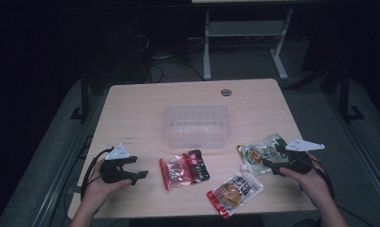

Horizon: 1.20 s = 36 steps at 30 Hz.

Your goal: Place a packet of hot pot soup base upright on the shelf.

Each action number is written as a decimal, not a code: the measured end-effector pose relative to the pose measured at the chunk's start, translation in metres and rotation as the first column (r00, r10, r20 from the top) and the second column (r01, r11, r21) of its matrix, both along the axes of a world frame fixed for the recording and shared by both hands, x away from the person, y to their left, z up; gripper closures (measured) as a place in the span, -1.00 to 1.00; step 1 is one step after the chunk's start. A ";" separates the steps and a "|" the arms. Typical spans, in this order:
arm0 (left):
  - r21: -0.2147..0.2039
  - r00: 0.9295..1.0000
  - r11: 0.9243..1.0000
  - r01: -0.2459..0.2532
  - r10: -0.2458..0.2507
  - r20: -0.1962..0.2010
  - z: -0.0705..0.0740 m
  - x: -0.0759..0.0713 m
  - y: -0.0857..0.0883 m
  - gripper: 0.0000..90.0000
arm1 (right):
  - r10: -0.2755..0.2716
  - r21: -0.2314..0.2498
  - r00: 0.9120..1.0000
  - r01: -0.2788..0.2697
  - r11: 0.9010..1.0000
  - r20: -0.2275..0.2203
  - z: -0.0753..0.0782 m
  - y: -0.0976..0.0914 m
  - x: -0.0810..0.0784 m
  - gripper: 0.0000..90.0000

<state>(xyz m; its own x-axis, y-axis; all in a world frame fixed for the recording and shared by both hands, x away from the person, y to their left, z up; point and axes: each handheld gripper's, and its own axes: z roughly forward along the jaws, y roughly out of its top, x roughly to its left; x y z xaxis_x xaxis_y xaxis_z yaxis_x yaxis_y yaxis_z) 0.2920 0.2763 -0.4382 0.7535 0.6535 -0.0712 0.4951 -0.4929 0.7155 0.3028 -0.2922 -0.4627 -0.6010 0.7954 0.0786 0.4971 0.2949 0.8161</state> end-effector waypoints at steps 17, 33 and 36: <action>-0.032 1.000 0.999 0.004 -0.004 -0.003 0.015 0.002 -0.003 -0.12 | 0.017 0.011 1.000 -0.017 1.000 -0.002 0.002 0.002 -0.004 -0.61; -0.021 0.998 0.999 0.035 -0.036 -0.060 0.022 0.020 -0.046 1.00 | 0.056 -0.006 0.998 -0.056 0.998 -0.005 0.002 0.012 -0.001 -0.61; -0.023 0.997 0.999 0.043 -0.045 -0.068 0.019 0.028 -0.058 1.00 | 0.060 -0.007 0.998 -0.060 0.998 -0.007 0.002 0.013 -0.001 -0.60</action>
